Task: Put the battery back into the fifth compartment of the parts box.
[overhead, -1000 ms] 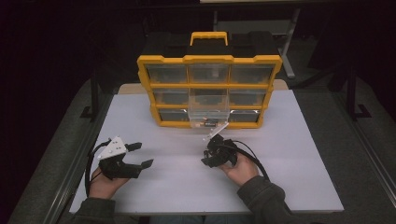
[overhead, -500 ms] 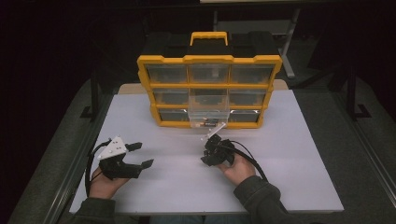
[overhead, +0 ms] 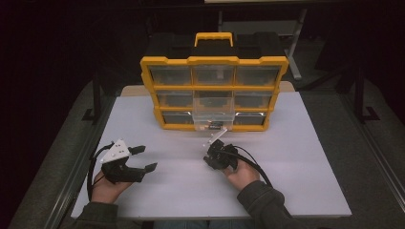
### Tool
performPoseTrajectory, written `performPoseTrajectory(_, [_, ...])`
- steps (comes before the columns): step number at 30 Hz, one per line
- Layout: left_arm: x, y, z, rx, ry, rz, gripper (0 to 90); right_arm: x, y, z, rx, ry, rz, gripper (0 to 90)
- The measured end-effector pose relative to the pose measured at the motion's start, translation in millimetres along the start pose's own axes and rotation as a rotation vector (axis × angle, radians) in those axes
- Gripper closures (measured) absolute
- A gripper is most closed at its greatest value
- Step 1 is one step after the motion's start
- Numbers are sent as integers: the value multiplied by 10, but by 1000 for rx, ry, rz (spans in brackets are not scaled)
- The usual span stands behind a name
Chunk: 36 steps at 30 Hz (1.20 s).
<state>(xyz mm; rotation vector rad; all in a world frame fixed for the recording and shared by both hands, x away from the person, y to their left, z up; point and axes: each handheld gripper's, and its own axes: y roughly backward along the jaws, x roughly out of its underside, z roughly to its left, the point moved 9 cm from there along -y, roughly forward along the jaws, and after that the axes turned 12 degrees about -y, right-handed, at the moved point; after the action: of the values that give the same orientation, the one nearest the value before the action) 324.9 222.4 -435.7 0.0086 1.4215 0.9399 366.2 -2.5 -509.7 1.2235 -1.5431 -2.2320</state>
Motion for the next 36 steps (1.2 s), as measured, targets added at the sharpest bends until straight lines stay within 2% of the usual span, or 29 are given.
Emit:
performPoseTrajectory(4, [0, -5, -3, 0, 3, 0, 235, 1, 4, -2, 9, 14, -1, 757])
performPoseTrajectory(10, [-1, 4, 5, -1, -4, 0, 235, -2, 1, 2, -13, 15, -1, 758])
performPoseTrajectory(16, [0, -2, 4, -3, 9, -8, 235, -3, 1, 1, -22, 29, 0, 759])
performPoseTrajectory(26, [2, 8, 9, -4, 5, -6, 235, 4, 20, 14, -34, 45, 2, 759])
performPoseTrajectory(30, [7, 7, 10, -3, 1, -3, 235, 6, 44, 59, -56, 70, 1, 759])
performPoseTrajectory(36, [6, 6, 9, -2, 3, -4, 235, 6, 133, 107, -120, 83, 7, 759])
